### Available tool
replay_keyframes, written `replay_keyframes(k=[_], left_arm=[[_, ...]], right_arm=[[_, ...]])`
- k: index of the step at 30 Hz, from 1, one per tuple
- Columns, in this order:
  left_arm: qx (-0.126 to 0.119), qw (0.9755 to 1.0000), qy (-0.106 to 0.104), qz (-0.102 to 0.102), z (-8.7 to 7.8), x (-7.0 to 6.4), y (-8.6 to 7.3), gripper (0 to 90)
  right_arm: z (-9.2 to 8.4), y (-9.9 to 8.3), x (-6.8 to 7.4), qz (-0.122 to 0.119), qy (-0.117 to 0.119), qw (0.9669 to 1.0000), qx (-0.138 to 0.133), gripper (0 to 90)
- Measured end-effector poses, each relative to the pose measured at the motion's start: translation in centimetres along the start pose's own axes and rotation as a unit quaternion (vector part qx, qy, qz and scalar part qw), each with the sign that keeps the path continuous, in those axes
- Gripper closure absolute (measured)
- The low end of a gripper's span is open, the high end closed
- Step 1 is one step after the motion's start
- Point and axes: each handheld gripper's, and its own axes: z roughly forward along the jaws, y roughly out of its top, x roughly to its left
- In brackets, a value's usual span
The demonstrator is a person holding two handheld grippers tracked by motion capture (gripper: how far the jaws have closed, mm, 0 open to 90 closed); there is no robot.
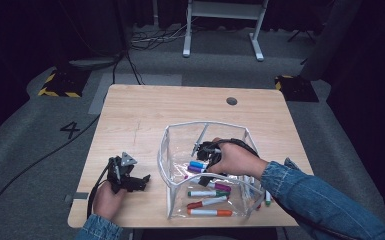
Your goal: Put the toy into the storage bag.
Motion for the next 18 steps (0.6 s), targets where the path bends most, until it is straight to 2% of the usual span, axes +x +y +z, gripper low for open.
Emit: replay_keyframes(k=[6, 8, 14, 16, 18], left_arm=[[0.000, 1.0000, 0.000, 0.000, 0.0, 0.0, 0.0, 0.0], [0.000, 1.0000, 0.000, 0.000, 0.0, 0.0, 0.0, 0.0], [0.000, 1.0000, 0.000, 0.000, 0.0, 0.0, 0.0, 0.0], [0.000, 1.0000, 0.000, 0.000, 0.0, 0.0, 0.0, 0.0], [0.000, 1.0000, 0.000, 0.000, 0.0, 0.0, 0.0, 0.0]], right_arm=[[1.3, 0.0, 0.1, -0.022, 0.004, 0.9994, 0.028, 76.5], [1.6, -0.1, 0.1, -0.018, 0.002, 0.9990, 0.041, 76.5], [2.3, -0.2, -0.2, -0.017, -0.005, 0.9983, 0.056, 76.5], [2.5, -0.2, -0.2, -0.025, -0.017, 0.9977, 0.061, 76.4], [2.6, -0.2, -0.3, -0.043, -0.031, 0.9970, 0.057, 74.5]])
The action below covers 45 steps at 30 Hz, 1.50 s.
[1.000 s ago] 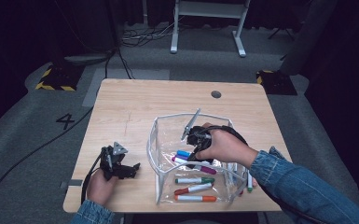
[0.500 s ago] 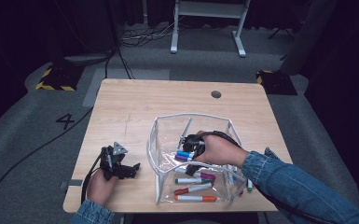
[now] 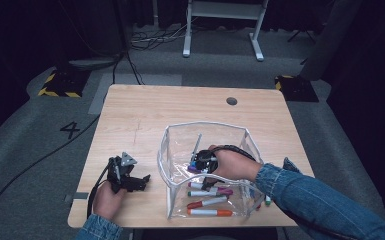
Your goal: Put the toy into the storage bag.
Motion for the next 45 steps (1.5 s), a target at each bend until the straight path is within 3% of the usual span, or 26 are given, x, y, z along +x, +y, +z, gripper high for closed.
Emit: replay_keyframes(k=[2, 4, 7, 10, 14, 18, 21, 25, 30, 33, 35, 43, 45], left_arm=[[0.000, 1.0000, 0.000, 0.000, 0.0, 0.0, 0.0, 0.0], [0.000, 1.0000, 0.000, 0.000, 0.0, 0.0, 0.0, 0.0], [0.000, 1.0000, 0.000, 0.000, 0.0, 0.0, 0.0, 0.0], [0.000, 1.0000, 0.000, 0.000, 0.0, 0.0, 0.0, 0.0], [0.000, 1.0000, 0.000, 0.000, 0.0, 0.0, 0.0, 0.0], [0.000, 1.0000, 0.000, 0.000, 0.0, 0.0, 0.0, 0.0], [0.000, 1.0000, 0.000, 0.000, 0.0, 0.0, 0.0, 0.0], [0.000, 1.0000, 0.000, 0.000, 0.0, 0.0, 0.0, 0.0], [0.000, 1.0000, 0.000, 0.000, 0.0, 0.0, 0.0, 0.0], [0.000, 1.0000, 0.000, 0.000, 0.0, 0.0, 0.0, 0.0], [0.000, 1.0000, 0.000, 0.000, 0.0, 0.0, 0.0, 0.0], [0.000, 1.0000, 0.000, 0.000, 0.0, 0.0, 0.0, 0.0], [0.000, 1.0000, 0.000, 0.000, 0.0, 0.0, 0.0, 0.0]], right_arm=[[0.0, 0.0, 0.0, -0.005, -0.003, 0.9999, -0.012, 58.5], [-0.2, 0.0, 0.0, -0.014, -0.024, 0.9990, -0.036, 50.7], [-1.5, 0.0, 0.0, -0.029, -0.055, 0.9962, -0.060, 48.8], [-3.2, -0.2, 0.0, -0.020, -0.069, 0.9927, -0.097, 47.9], [-6.1, -1.1, 0.5, -0.003, -0.086, 0.9847, -0.151, 48.0], [-9.1, -2.4, 1.5, 0.008, -0.097, 0.9788, -0.180, 46.9], [-11.4, -4.1, 2.2, 0.018, -0.111, 0.9718, -0.207, 47.3], [-13.4, -6.5, 2.6, 0.039, -0.123, 0.9650, -0.229, 47.6], [-15.2, -10.5, 2.4, 0.079, -0.134, 0.9528, -0.261, 47.5], [-15.5, -12.2, 2.2, 0.096, -0.139, 0.9488, -0.267, 47.3], [-15.7, -13.5, 2.0, 0.111, -0.145, 0.9443, -0.274, 47.0], [-16.4, -17.8, 1.6, 0.157, -0.168, 0.9218, -0.312, 45.8], [-16.2, -18.8, 1.4, 0.171, -0.177, 0.9187, -0.309, 45.4]])
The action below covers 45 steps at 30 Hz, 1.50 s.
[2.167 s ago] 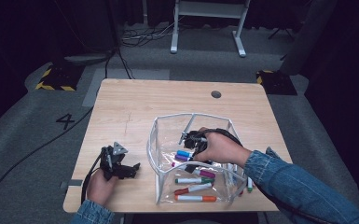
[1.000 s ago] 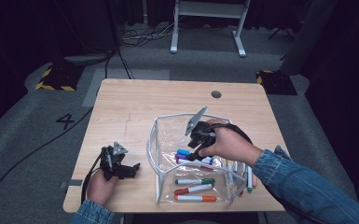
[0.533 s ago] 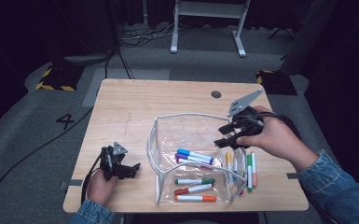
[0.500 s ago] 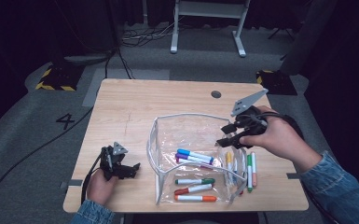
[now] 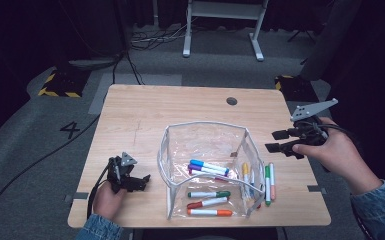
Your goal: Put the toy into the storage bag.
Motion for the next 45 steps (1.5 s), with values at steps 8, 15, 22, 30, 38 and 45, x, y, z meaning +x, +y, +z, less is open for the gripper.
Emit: replay_keyframes(k=[8, 15, 22, 30, 38, 45], left_arm=[[-0.001, 1.0000, 0.000, -0.002, 0.0, 0.0, 0.0, 0.0], [-0.001, 1.0000, 0.000, -0.002, 0.0, 0.0, 0.0, 0.0], [-0.001, 1.0000, 0.000, -0.002, 0.0, 0.0, 0.0, 0.0], [-0.001, 1.0000, 0.000, -0.002, 0.0, 0.0, 0.0, 0.0], [-0.001, 1.0000, 0.001, -0.002, 0.0, 0.0, 0.0, 0.0], [-0.001, 1.0000, 0.001, -0.002, 0.0, 0.0, 0.0, 0.0]], right_arm=[[0.9, -3.4, -2.0, 0.051, -0.017, 0.9985, 0.004, 44.0], [3.2, -6.2, -3.1, 0.080, -0.028, 0.9962, 0.020, 44.1], [6.4, -9.5, -3.8, 0.106, -0.039, 0.9926, 0.044, 44.4], [9.7, -12.5, -3.9, 0.121, -0.033, 0.9895, 0.073, 44.9], [10.8, -14.3, -4.4, 0.144, -0.047, 0.9843, 0.091, 49.3], [11.7, -15.6, -5.0, 0.155, -0.061, 0.9798, 0.111, 52.4]])
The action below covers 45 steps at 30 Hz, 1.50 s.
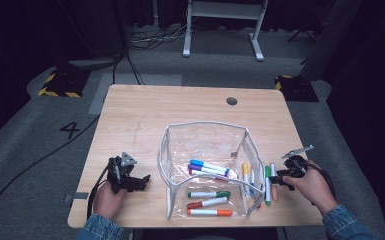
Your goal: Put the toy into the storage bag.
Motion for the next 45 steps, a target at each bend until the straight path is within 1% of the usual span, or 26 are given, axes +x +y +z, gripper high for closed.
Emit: replay_keyframes(k=[2, 4, 5, 7, 8, 9, 11, 13, 17, 19, 20, 22, 23, 25, 29, 31, 33, 37, 39, 41, 45], left_arm=[[0.000, 1.0000, 0.000, 0.000, 0.0, 0.0, 0.0, 0.0], [0.000, 1.0000, 0.000, 0.000, 0.0, 0.0, 0.0, 0.0], [0.000, 1.0000, 0.000, 0.000, 0.0, 0.0, 0.0, 0.0], [0.000, 1.0000, 0.000, 0.000, 0.0, 0.0, 0.0, 0.0], [0.000, 1.0000, 0.000, 0.000, 0.0, 0.0, 0.0, 0.0], [0.000, 1.0000, 0.000, 0.000, 0.0, 0.0, 0.0, 0.0], [0.000, 1.0000, 0.000, 0.000, 0.0, 0.0, 0.0, 0.0], [0.000, 1.0000, 0.000, 0.000, 0.0, 0.0, 0.0, 0.0], [0.000, 1.0000, 0.000, 0.000, 0.0, 0.0, 0.0, 0.0], [0.000, 1.0000, 0.000, 0.000, 0.0, 0.0, 0.0, 0.0], [0.000, 1.0000, 0.000, 0.000, 0.0, 0.0, 0.0, 0.0], [0.000, 1.0000, 0.000, 0.000, 0.0, 0.0, 0.0, 0.0], [0.000, 1.0000, 0.000, 0.000, 0.0, 0.0, 0.0, 0.0], [0.000, 1.0000, 0.000, 0.000, 0.0, 0.0, 0.0, 0.0], [0.000, 1.0000, 0.000, 0.000, 0.0, 0.0, 0.0, 0.0], [0.000, 1.0000, 0.000, 0.000, 0.0, 0.0, 0.0, 0.0], [0.000, 1.0000, 0.000, 0.000, 0.0, 0.0, 0.0, 0.0], [0.000, 1.0000, 0.000, 0.000, 0.0, 0.0, 0.0, 0.0], [0.000, 1.0000, 0.000, 0.000, 0.0, 0.0, 0.0, 0.0], [0.001, 1.0000, -0.001, 0.000, 0.0, 0.0, 0.0, 0.0], [0.002, 1.0000, 0.000, -0.001, -0.1, 0.0, -0.1, 0.0]], right_arm=[[0.1, -0.2, -0.2, 0.000, -0.017, 0.9998, 0.008, 57.0], [0.1, -0.4, -0.4, 0.005, -0.027, 0.9996, 0.010, 65.3], [0.0, -0.4, -0.5, 0.010, -0.036, 0.9992, 0.014, 68.8], [-0.2, -0.6, -0.7, 0.021, -0.046, 0.9985, 0.021, 76.2], [-0.2, -0.6, -0.8, 0.028, -0.055, 0.9979, 0.019, 76.7], [-0.3, -0.7, -0.9, 0.038, -0.057, 0.9975, 0.019, 76.7], [-0.3, -0.8, -1.0, 0.046, -0.054, 0.9973, 0.019, 76.7], [-0.5, -0.9, -1.1, 0.056, -0.050, 0.9971, 0.012, 76.8], [-1.8, -0.7, -1.0, 0.056, -0.040, 0.9976, -0.001, 76.8], [-2.7, -0.4, -0.7, 0.051, -0.034, 0.9980, -0.013, 76.8], [-3.4, -0.2, -0.5, 0.044, -0.030, 0.9984, -0.018, 76.8], [-4.4, 0.1, -0.2, 0.040, -0.023, 0.9986, -0.027, 76.8], [-5.1, 0.4, 0.1, 0.034, -0.017, 0.9987, -0.035, 76.8], [-6.3, 0.8, 0.5, 0.026, -0.013, 0.9985, -0.046, 76.9], [-8.4, 1.6, 1.4, 0.013, 0.006, 0.9977, -0.067, 76.8], [-9.7, 2.0, 1.9, 0.002, 0.017, 0.9964, -0.083, 76.9], [-10.5, 2.3, 2.3, -0.004, 0.021, 0.9956, -0.091, 76.8], [-12.5, 3.1, 3.3, -0.024, 0.033, 0.9926, -0.114, 76.8], [-13.5, 3.5, 4.0, -0.034, 0.039, 0.9914, -0.120, 76.8], [-14.6, 4.2, 4.8, -0.052, 0.045, 0.9894, -0.128, 76.9], [-15.7, 5.0, 5.9, -0.072, 0.055, 0.9865, -0.136, 76.8]])
